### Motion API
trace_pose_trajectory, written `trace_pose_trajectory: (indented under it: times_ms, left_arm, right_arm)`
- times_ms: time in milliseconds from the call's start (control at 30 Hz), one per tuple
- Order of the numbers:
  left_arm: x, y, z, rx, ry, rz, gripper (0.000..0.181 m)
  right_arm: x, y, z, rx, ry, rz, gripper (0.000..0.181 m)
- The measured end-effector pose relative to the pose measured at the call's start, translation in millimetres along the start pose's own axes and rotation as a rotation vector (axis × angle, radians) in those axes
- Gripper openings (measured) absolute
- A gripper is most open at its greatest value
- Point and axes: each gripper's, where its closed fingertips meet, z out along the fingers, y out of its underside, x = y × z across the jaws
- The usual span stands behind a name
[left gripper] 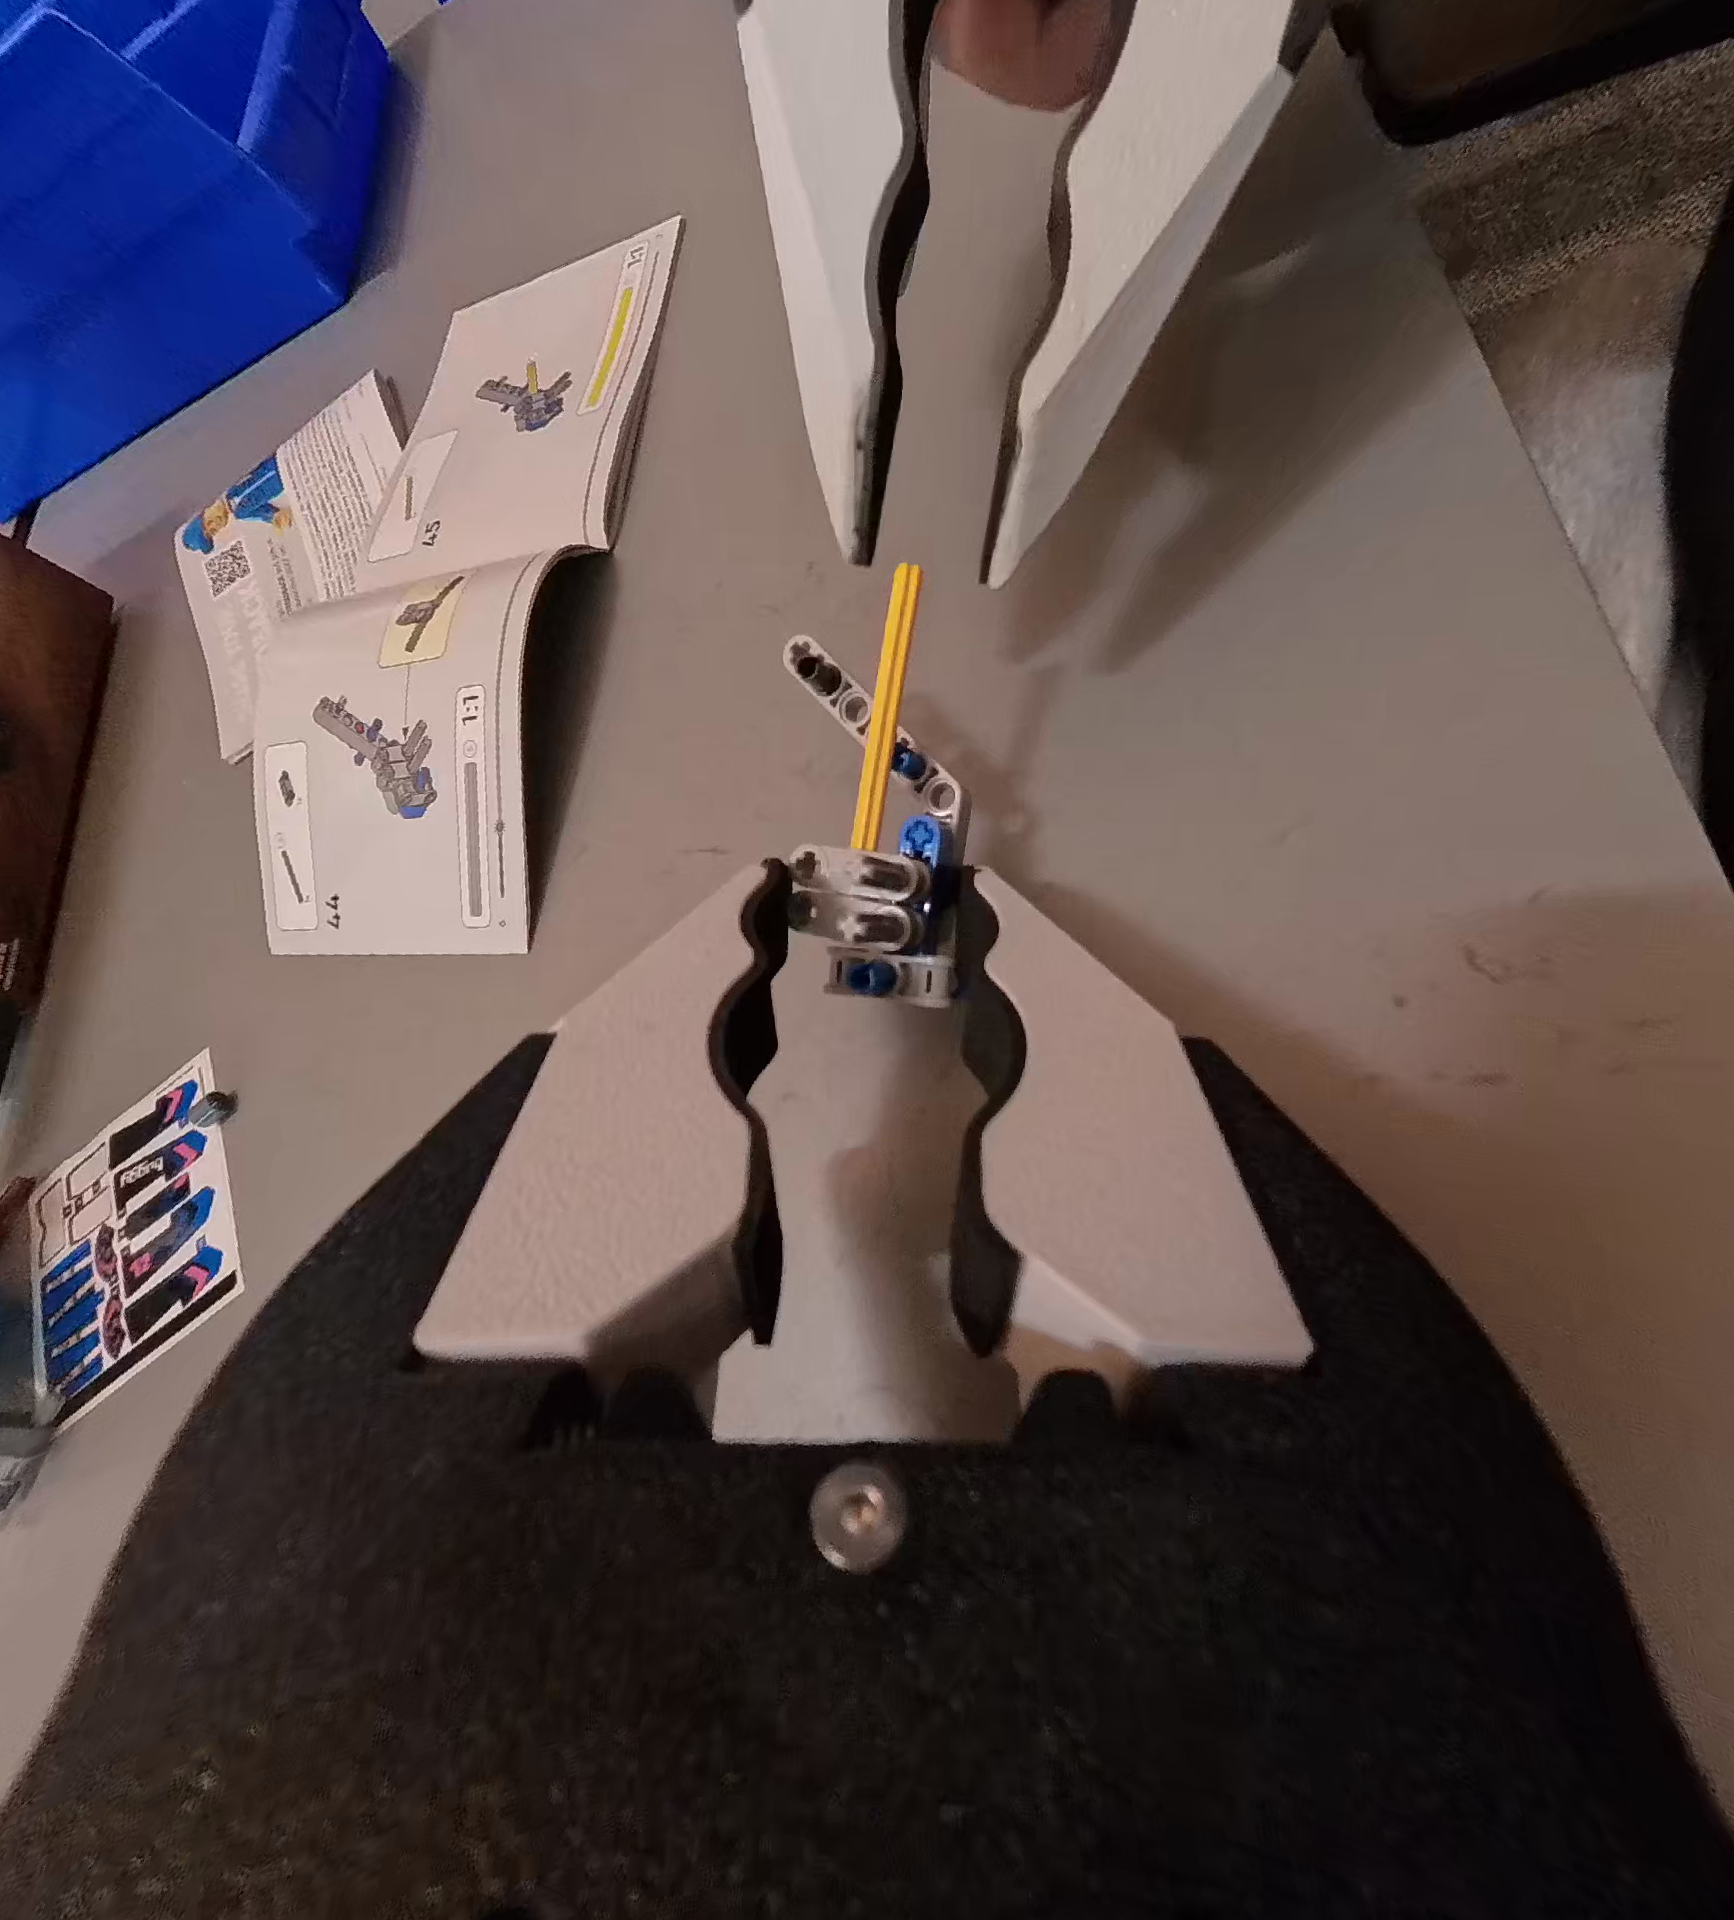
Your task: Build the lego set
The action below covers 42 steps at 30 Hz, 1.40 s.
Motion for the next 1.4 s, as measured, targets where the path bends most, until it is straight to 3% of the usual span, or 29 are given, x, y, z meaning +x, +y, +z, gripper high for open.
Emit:
trace_pose_trajectory:
  times_ms: [100, 300, 500, 733, 933, 1000, 1233, 1400]
  left_arm:
    - [1.0, -1.3, -0.1, 0.006, 0.003, 0.006, 0.029]
    - [1.4, 2.1, 1.3, -0.014, -0.007, 0.033, 0.029]
    - [4.5, 7.0, 4.3, -0.043, -0.007, 0.089, 0.029]
    - [4.4, 11.1, 3.8, -0.042, 0.015, 0.058, 0.029]
    - [3.0, 9.8, 4.2, -0.028, -0.013, 0.082, 0.029]
    - [3.9, 9.7, 3.6, -0.022, -0.016, 0.088, 0.030]
    - [12.4, 6.7, -1.8, 0.042, 0.100, -0.010, 0.034]
    - [9.4, 18.7, -4.9, -0.009, 0.138, -0.115, 0.044]
  right_arm:
    - [-0.8, -2.3, 2.5, 0.018, -0.007, 0.007, 0.003]
    - [0.9, 1.4, 7.1, -0.004, 0.009, -0.024, 0.003]
    - [-4.8, 8.0, 10.7, 0.013, -0.062, 0.066, 0.003]
    - [-2.3, 10.0, 15.9, 0.068, -0.016, -0.091, 0.003]
    - [-1.0, 14.8, 16.7, 0.050, -0.092, 0.047, 0.003]
    - [-3.1, 13.3, 15.9, 0.040, -0.086, 0.006, 0.003]
    - [-5.7, 14.0, 16.0, 0.073, -0.141, 0.012, 0.003]
    - [-4.9, 19.3, 18.3, 0.055, -0.213, 0.008, 0.003]
